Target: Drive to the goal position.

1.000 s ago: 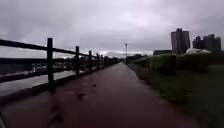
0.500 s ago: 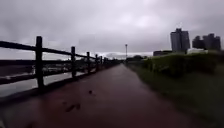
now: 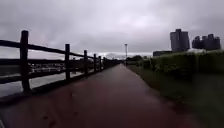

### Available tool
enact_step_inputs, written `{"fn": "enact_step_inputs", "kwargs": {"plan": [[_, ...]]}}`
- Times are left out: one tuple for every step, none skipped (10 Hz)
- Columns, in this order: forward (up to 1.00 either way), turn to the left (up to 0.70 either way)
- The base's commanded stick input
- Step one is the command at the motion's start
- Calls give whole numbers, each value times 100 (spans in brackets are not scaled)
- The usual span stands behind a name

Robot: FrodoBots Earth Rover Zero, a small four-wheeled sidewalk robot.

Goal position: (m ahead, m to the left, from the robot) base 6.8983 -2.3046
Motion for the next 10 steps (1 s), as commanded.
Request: {"fn": "enact_step_inputs", "kwargs": {"plan": [[100, 0], [100, 0], [100, 0], [100, 0], [100, 0], [100, 0], [100, 0], [100, 0], [100, 0], [100, 0]]}}
